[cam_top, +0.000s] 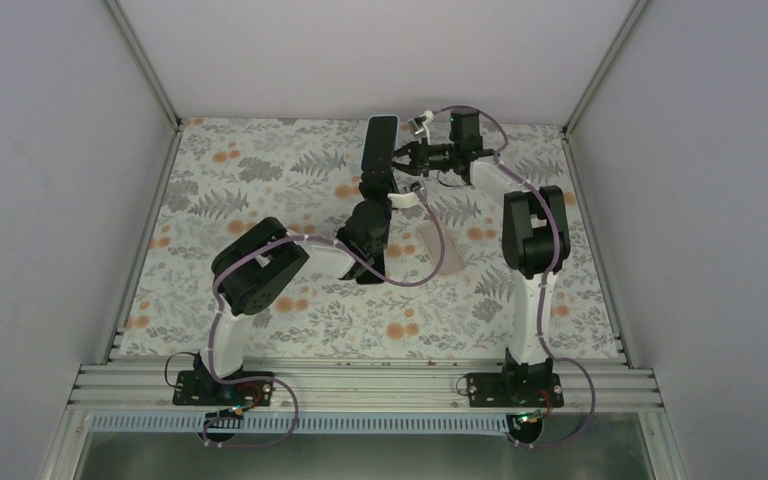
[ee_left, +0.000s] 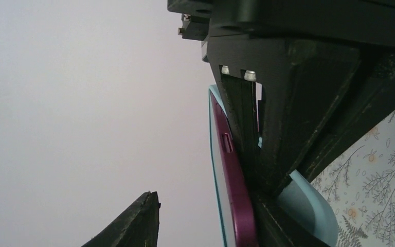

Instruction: Take the phone out of the phone case

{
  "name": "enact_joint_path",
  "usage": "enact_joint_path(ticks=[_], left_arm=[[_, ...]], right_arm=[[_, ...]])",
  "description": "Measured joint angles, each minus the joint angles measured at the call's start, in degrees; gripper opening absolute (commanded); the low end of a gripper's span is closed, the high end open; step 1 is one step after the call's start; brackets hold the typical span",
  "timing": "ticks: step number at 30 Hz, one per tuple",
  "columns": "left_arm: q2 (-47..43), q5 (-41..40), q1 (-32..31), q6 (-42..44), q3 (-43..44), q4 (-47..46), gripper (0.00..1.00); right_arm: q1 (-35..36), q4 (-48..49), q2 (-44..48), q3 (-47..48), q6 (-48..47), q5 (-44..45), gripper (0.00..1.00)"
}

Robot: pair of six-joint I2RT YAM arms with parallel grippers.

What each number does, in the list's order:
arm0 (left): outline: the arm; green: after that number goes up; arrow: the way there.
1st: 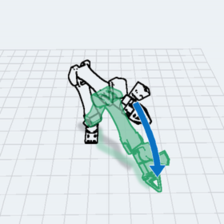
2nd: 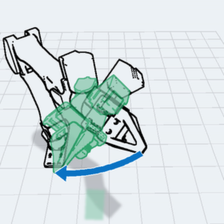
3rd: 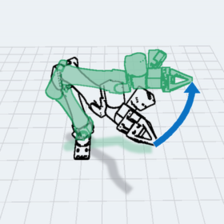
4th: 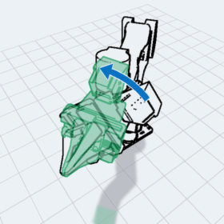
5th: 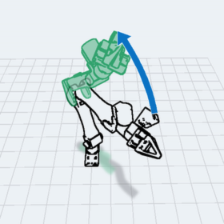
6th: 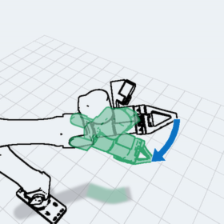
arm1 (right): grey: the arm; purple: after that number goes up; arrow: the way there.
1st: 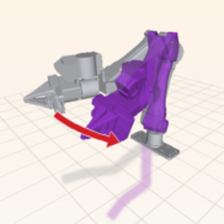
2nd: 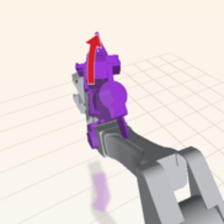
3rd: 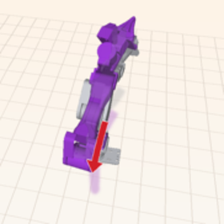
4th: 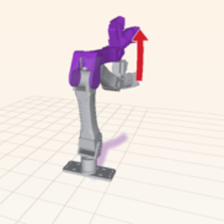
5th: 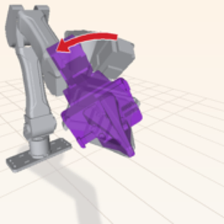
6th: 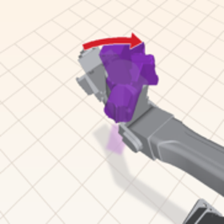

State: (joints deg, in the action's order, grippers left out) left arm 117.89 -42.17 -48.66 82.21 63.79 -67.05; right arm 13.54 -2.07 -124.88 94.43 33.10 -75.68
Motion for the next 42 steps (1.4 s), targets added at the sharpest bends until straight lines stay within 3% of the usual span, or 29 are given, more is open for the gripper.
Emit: enact_joint_path(ticks=[4,7,14,21,28,33,42], left_arm=[[0.15,-0.04,-0.04,0.66,-0.07,-0.81,0.30],[0.15,0.04,-0.04,1.20,-0.07,-1.49,0.15],[0.15,0.66,-0.04,1.33,-1.33,-3.85,0.03],[0.15,1.38,-0.04,1.44,-2.47,-5.38,0.02],[-1.60,2.47,0.26,2.03,-4.74,-7.48,0.02],[-6.64,3.15,0.46,-0.87,-7.08,-1.73,0.02],[-9.92,2.99,-0.74,-7.69,-7.69,6.88,0.02]], right_arm=[[0.07,0.48,0.83,-0.50,0.11,0.26,0.03],[0.26,0.98,1.57,-0.63,0.26,0.50,0.03],[0.70,1.27,2.36,-0.74,0.81,0.42,0.03],[0.79,-0.37,2.36,-0.68,-0.26,0.24,0.03],[0.68,-18.23,0.13,8.74,-13.31,1.22,0.03],[1.53,-31.15,-1.81,16.15,-22.08,2.01,0.03],[1.55,-40.28,-1.75,18.05,-26.01,5.51,0.03]])
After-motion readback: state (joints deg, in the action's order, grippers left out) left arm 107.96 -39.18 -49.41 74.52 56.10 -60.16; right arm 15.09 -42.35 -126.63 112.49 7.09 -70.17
